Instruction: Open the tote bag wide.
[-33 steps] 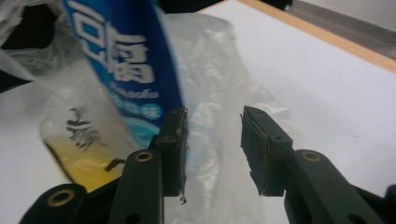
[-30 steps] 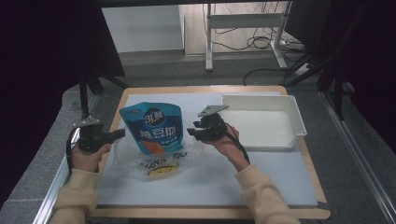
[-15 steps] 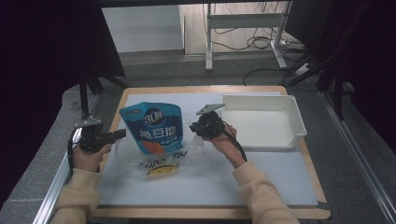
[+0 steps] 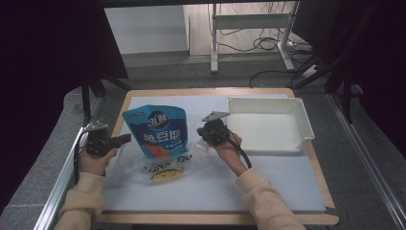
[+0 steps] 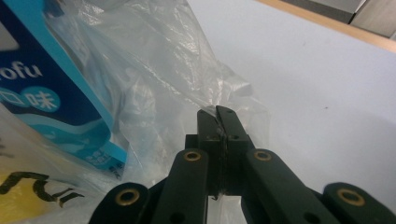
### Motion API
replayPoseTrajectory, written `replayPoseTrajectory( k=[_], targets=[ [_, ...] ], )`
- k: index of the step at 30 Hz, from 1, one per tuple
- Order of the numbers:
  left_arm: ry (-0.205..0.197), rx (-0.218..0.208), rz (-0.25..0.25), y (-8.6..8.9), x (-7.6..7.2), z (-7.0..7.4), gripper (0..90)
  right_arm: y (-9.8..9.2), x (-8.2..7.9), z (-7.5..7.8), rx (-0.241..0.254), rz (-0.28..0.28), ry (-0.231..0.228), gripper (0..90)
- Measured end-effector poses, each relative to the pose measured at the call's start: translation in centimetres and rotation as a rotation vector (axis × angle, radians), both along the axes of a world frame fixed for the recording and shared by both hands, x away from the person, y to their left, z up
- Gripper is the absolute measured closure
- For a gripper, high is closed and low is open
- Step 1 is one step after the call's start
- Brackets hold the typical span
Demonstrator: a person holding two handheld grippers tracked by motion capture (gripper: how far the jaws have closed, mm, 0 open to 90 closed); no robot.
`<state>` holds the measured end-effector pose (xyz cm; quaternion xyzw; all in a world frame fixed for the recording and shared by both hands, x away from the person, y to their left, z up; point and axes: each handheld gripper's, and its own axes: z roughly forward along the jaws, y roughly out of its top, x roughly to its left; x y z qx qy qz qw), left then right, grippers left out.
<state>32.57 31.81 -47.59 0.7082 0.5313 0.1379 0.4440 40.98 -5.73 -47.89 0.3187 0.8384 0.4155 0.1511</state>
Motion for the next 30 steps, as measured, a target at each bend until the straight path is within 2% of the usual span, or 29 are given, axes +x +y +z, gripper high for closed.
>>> replayPoseTrajectory(
  k=[5, 6, 8, 11, 14, 19, 26, 30],
  targets=[
    [0.036, 0.008, 0.008, 0.1, 1.0, -1.6, 89.2, 0.3, 0.2, -0.9, -0.023, -0.007, 0.017, 88.6],
    [0.039, 0.005, 0.014, 0.1, 1.1, -1.8, 89.2, 0.4, 0.1, -1.0, -0.036, -0.009, 0.010, 88.6],
    [0.050, 0.026, 0.018, -0.1, 1.5, -2.5, 89.2, 0.5, 0.0, -1.1, -0.055, -0.009, 0.003, 88.6],
    [0.067, 0.038, 0.014, -0.4, 1.7, -3.1, 89.2, 1.2, -0.9, -1.1, -0.121, -0.004, -0.048, 88.6],
    [0.084, 0.046, 0.016, -0.6, 1.8, -3.6, 89.2, 1.2, -0.9, -1.3, -0.093, 0.001, -0.017, 88.6],
    [0.089, 0.047, 0.019, -0.5, 1.9, -3.9, 89.2, 0.9, -0.8, -2.3, -0.088, -0.012, 0.017, 88.6],
    [0.103, 0.085, 0.007, -1.1, 2.0, -4.5, 89.2, 0.9, -0.6, -3.9, -0.107, -0.022, 0.061, 88.6],
    [0.125, 0.086, -0.002, -1.4, 2.2, -5.1, 89.2, 0.5, -0.2, -4.5, -0.104, -0.037, 0.089, 88.6]
  ],
)
